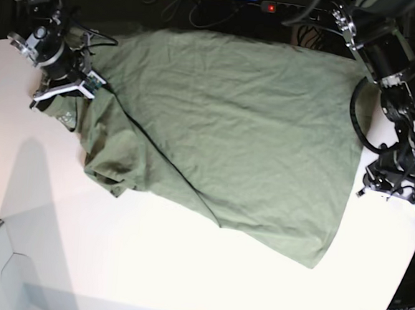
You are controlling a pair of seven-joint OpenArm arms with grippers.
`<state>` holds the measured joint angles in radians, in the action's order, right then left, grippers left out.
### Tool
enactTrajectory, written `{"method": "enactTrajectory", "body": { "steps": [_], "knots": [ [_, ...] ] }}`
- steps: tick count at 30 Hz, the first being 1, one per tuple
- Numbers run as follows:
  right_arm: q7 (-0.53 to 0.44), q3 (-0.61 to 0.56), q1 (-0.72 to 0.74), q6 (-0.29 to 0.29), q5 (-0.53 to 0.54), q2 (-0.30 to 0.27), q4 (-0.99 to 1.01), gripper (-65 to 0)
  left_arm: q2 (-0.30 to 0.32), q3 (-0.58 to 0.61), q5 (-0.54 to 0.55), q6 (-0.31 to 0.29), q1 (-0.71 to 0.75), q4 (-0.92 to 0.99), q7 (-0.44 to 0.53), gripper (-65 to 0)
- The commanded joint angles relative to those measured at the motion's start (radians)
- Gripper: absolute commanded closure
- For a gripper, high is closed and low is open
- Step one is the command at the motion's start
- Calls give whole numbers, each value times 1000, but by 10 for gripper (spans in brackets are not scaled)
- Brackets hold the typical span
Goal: Layout the t-shirt on the table in an organized manner, then fold the t-shirt properly
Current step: 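Pull the grasped hem corner with the right gripper toward the collar, then reach the right gripper back to the shirt hem and grasp it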
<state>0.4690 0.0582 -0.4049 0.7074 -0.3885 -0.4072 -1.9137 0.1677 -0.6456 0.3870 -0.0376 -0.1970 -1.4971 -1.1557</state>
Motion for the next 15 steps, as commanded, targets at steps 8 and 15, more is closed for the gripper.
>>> {"method": "enactTrajectory", "body": {
  "steps": [8, 15],
  "knots": [
    [0, 73, 64, -9, 7, 6, -100, -294, 11, -1, 11, -2, -22, -15, 10, -4],
    [1, 214, 329, -9, 7, 152, -80, -292, 11, -3, 13, -2, -20, -15, 10, -4]
  ]
}}
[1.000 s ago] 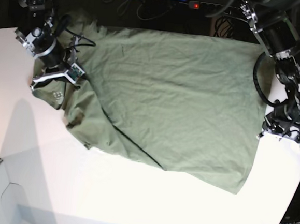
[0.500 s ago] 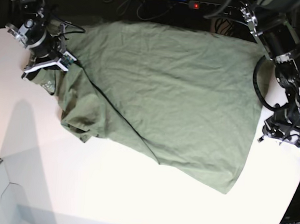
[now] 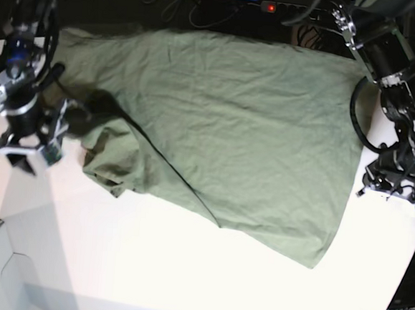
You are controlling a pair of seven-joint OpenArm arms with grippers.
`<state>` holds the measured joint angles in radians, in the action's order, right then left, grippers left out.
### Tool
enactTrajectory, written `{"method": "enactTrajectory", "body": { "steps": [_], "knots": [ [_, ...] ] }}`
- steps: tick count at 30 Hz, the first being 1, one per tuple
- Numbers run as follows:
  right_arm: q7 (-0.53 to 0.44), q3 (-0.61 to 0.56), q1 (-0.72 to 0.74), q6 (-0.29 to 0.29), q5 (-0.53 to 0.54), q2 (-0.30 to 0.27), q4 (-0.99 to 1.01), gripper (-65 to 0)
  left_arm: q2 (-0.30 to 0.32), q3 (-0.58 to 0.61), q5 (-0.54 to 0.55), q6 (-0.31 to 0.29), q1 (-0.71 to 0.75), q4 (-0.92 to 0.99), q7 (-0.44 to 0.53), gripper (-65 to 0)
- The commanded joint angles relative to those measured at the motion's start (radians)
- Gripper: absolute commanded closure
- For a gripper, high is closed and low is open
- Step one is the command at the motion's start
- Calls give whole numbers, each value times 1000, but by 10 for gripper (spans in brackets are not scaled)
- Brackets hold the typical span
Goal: Layout the t-shirt on the table in an organized manner, then fold the t-shirt properly
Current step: 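Reach the right gripper back to the shirt hem and grasp it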
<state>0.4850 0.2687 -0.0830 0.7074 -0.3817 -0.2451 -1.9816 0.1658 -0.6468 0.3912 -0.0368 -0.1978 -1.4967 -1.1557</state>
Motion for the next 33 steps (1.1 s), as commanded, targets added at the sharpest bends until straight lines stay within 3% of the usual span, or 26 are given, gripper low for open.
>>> {"method": "enactTrajectory", "body": {
  "steps": [1, 5, 9, 12, 22, 25, 33],
  "knots": [
    [-15, 10, 52, -9, -4, 16, -2, -292, 13, -1, 8, -2, -19, -15, 10, -4],
    [30, 37, 171, -9, -6, 105, 18, -294, 13, -1, 8, -2, -16, -15, 10, -4],
    [202, -61, 256, -9, -4, 111, 147, -294, 13, -3, 8, -2, -16, -15, 10, -4],
    [248, -130, 332, -9, -4, 106, 334, -294, 13, -5, 8, -2, -18, -15, 10, -4],
    [245, -141, 567, -9, -6, 102, 855, -293, 13, -5, 8, -2, -19, -15, 10, -4],
    [240, -141, 582, -9, -3, 80, 919, -292, 13, -6, 8, -2, -16, -17, 10, -4],
    [117, -139, 544, -9, -1, 56, 974, -274, 13, -6, 8, -2, -16, -17, 10, -4]
  ]
}}
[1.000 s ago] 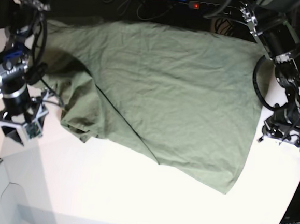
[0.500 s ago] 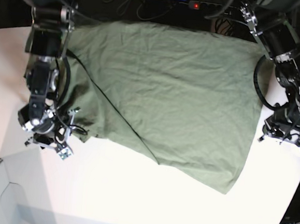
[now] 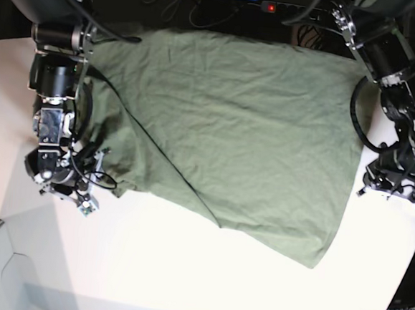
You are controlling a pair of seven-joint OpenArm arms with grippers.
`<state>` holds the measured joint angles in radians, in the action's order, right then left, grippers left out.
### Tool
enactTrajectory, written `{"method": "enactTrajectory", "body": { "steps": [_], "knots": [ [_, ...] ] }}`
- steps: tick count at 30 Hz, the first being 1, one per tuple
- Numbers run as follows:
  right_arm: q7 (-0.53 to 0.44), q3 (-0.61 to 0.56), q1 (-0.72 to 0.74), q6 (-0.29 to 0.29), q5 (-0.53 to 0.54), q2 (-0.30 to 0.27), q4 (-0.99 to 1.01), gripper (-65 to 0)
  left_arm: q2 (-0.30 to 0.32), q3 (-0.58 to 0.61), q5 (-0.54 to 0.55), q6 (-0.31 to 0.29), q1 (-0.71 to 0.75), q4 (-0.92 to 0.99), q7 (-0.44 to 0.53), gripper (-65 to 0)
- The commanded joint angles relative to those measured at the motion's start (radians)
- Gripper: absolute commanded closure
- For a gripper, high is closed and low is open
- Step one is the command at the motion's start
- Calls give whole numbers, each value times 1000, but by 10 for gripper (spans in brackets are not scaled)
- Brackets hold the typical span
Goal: Layout the t-shirt on the table in an organized manner, then fold the t-shirt properly
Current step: 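Reach the right gripper back to the shirt hem and grasp it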
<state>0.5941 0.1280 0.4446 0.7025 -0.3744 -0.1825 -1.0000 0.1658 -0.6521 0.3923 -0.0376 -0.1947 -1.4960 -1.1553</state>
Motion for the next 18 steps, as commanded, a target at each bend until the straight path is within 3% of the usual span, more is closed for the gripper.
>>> {"method": "enactTrajectory", "body": {
  "steps": [1, 5, 6, 13, 18],
  "knots": [
    [8, -3, 15, -4, -10, -7, 7, -244, 13, -1, 7, -2, -19, -18, 10, -4],
    [8, -6, 16, -4, -11, -8, 46, -18, 13, -1, 7, -2, -19, -18, 10, -4],
    [8, -6, 16, -4, -13, -8, 46, 0, 13, -1, 7, -2, -18, -18, 10, -4],
    [8, 45, 43, -4, -8, -4, -84, 0, 13, -1, 7, -2, -13, -18, 10, -4],
    [-12, 109, 136, -4, -13, 34, -178, 0, 13, -1, 7, -2, -12, -18, 8, -4]
  ]
}}
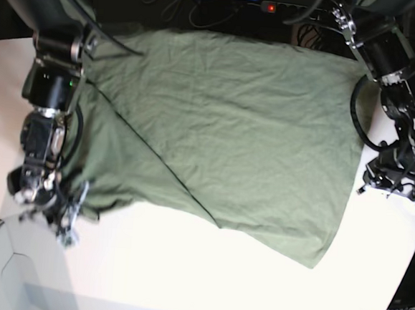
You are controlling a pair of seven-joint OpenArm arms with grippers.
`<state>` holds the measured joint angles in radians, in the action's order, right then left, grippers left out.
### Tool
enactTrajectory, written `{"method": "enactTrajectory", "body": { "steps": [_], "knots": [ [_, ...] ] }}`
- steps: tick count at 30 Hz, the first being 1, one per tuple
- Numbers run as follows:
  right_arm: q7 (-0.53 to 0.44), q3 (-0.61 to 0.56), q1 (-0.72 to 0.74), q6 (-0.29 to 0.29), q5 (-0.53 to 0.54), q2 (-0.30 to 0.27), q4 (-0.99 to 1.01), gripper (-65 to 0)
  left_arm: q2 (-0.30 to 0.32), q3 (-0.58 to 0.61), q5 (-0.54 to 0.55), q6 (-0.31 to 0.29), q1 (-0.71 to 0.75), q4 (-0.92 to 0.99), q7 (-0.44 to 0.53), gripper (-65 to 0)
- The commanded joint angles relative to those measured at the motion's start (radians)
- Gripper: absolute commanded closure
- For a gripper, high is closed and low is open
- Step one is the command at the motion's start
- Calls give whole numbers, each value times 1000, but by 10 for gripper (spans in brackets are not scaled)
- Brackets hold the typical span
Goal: Layout the t-shirt on the table in an organized manner, then fold the t-shirt properly
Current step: 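Reach the right gripper back to the shirt hem and grasp it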
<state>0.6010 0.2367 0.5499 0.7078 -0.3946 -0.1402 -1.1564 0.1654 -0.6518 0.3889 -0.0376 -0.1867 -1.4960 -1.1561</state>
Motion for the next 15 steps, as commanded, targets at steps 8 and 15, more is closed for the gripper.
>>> {"method": "enactTrajectory", "body": {
  "steps": [8, 15],
  "knots": [
    [-177, 85, 147, -10, 15, 0, -17, 0, 15, -1, 11, -2, 0, -24, 8, -3],
    [-234, 137, 174, -10, 15, 27, 43, 0, 13, -1, 11, -2, 0, -25, 8, -3]
  ]
}}
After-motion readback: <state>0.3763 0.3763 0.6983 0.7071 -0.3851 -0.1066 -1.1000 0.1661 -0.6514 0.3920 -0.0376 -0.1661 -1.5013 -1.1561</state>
